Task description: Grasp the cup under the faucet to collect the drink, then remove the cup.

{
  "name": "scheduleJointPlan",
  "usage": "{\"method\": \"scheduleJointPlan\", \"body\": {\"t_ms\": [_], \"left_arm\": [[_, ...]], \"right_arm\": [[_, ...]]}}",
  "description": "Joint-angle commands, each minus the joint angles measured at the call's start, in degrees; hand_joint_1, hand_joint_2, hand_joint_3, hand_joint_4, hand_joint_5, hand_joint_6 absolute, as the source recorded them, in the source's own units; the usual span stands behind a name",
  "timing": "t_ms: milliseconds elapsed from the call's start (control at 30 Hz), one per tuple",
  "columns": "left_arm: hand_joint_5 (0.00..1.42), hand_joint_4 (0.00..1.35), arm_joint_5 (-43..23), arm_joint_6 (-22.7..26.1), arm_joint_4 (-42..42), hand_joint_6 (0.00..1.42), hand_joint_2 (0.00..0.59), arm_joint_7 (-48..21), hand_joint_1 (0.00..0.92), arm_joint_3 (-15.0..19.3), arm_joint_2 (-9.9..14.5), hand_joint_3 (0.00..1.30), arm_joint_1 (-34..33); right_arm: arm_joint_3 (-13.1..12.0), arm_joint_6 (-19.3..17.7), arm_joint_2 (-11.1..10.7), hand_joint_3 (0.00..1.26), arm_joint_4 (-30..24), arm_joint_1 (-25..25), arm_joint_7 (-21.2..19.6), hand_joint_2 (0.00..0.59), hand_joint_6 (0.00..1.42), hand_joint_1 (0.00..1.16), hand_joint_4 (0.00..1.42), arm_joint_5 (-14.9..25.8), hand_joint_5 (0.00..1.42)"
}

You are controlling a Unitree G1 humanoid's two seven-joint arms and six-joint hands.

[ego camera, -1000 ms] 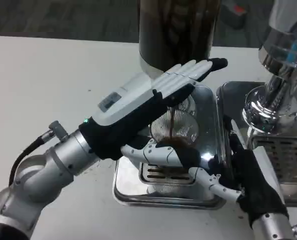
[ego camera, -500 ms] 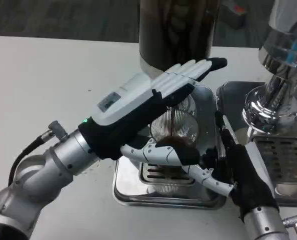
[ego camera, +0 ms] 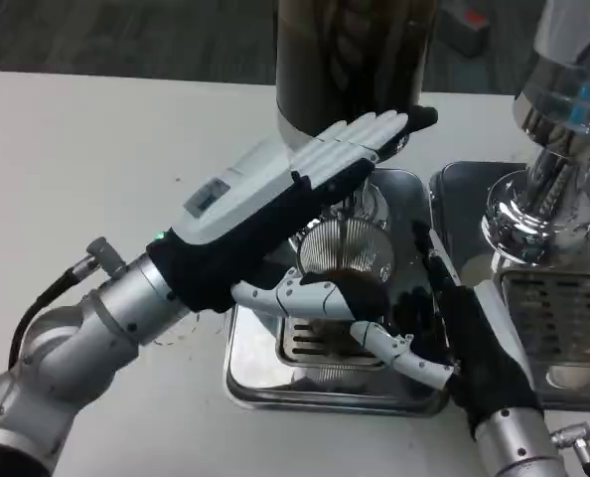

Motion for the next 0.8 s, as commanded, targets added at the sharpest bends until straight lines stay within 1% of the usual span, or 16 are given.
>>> {"method": "scheduleJointPlan", "body": {"t_ms": [33, 133, 333, 467, 500, 567, 733, 800], "left_arm": [[0.00, 0.00, 1.8, 1.0, 0.4, 0.00, 0.126, 0.2, 0.000, 0.0, 0.5, 0.00, 0.9], [0.00, 0.00, 2.4, 1.4, -0.5, 0.00, 0.130, 2.1, 0.000, 1.3, 0.7, 0.00, 1.8], [0.00, 0.00, 0.2, 1.3, -2.5, 0.00, 0.135, 5.5, 0.000, 6.8, 1.5, 0.00, 4.2], [0.00, 0.00, -3.4, 1.5, 0.4, 0.00, 0.136, 5.6, 0.000, 10.2, 2.6, 0.00, 4.9], [0.00, 0.00, -3.9, 1.5, 0.8, 0.00, 0.136, 5.5, 0.000, 10.6, 2.7, 0.00, 5.0], [0.00, 0.00, -4.3, 0.8, 1.8, 0.00, 0.143, 6.8, 0.000, 12.6, 3.1, 0.00, 6.5], [0.01, 0.00, -2.5, 1.1, 2.3, 0.00, 0.147, 12.4, 0.000, 17.1, 2.1, 0.00, 10.7], [0.01, 0.00, -2.0, 1.6, 2.7, 0.00, 0.147, 13.9, 0.000, 18.0, 2.0, 0.00, 12.4]], "right_arm": [[0.2, -1.7, 0.0, 0.00, 0.7, -0.6, 0.3, 0.179, 0.00, 0.72, 0.00, 0.6, 0.00], [0.0, -1.8, 0.2, 0.00, 0.8, -0.4, -0.1, 0.182, 0.00, 0.72, 0.00, 0.6, 0.00], [-0.1, -2.0, 0.4, 0.00, 0.2, 0.4, -0.2, 0.185, 0.00, 0.71, 0.00, 0.7, 0.00], [-0.1, -2.3, 0.5, 0.00, 0.4, 0.6, -0.3, 0.186, 0.00, 0.71, 0.00, 0.9, 0.00], [0.0, -2.4, 0.5, 0.00, 0.4, 0.6, -0.3, 0.186, 0.00, 0.71, 0.00, 0.9, 0.00], [0.0, -2.4, 0.6, 0.00, 0.5, 0.6, -0.3, 0.187, 0.00, 0.71, 0.00, 0.9, 0.00], [-0.1, -3.0, 0.9, 0.00, 1.1, 0.4, -0.3, 0.187, 0.00, 0.71, 0.00, 1.4, 0.00], [-0.2, -3.5, 0.9, 0.00, 1.4, 0.4, -0.2, 0.187, 0.00, 0.71, 0.00, 1.8, 0.00]]}}
